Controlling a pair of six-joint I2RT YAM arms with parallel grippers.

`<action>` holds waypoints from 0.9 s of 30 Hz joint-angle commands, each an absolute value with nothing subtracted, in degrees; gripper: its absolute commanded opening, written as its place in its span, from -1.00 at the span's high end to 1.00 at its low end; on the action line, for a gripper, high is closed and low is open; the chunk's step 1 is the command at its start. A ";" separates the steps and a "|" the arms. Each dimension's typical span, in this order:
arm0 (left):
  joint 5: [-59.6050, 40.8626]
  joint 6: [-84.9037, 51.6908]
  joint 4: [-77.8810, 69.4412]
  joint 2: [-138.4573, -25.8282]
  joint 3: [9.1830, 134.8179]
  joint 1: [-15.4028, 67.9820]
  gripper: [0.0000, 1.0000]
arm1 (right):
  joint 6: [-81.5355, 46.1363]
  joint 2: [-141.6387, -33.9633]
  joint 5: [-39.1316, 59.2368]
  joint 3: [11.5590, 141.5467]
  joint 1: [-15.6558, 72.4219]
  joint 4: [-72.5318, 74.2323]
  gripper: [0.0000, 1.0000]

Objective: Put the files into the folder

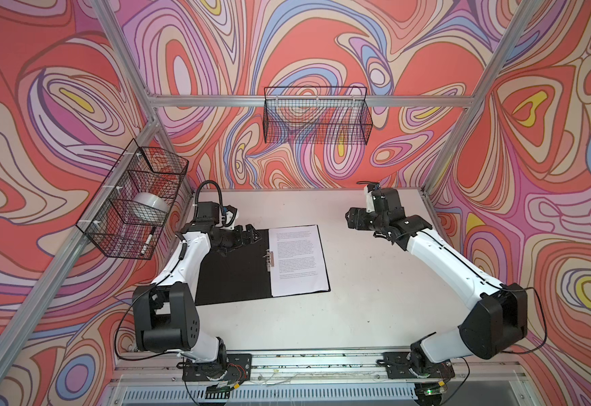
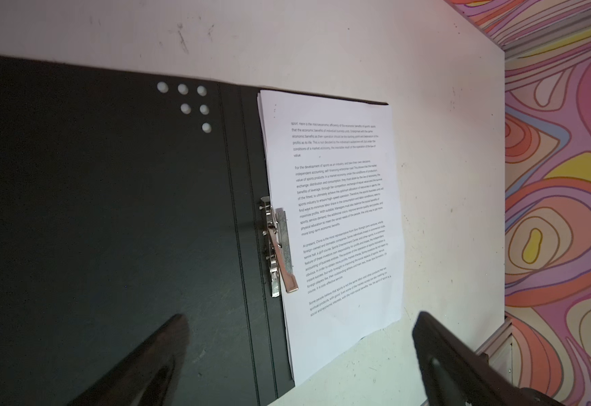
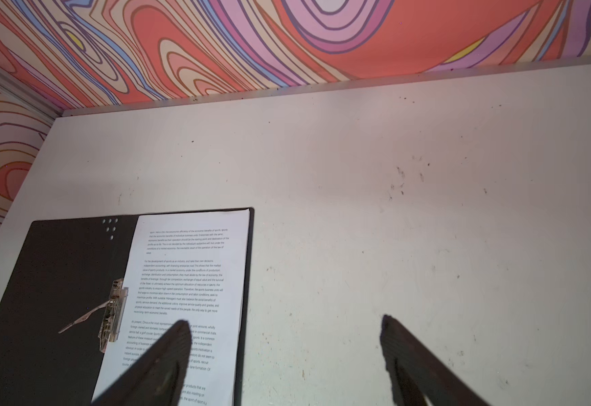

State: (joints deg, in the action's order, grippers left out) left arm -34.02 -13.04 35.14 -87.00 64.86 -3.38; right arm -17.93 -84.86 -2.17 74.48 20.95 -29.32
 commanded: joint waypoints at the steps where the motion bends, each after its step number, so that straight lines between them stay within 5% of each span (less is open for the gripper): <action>1: -34.68 -17.65 32.30 -89.05 61.52 -3.50 -1.00 | -17.29 -82.01 -3.35 74.62 21.00 -32.30 -0.60; 27: -48.34 -25.57 16.52 -101.69 57.22 0.00 -1.00 | -23.65 -80.06 0.43 72.49 21.00 -32.07 -0.57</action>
State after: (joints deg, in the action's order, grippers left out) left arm -46.94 -24.91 18.26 -100.64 56.88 -0.27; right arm -22.28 -79.57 -0.19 73.17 20.97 -32.69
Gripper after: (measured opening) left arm 0.998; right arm 0.786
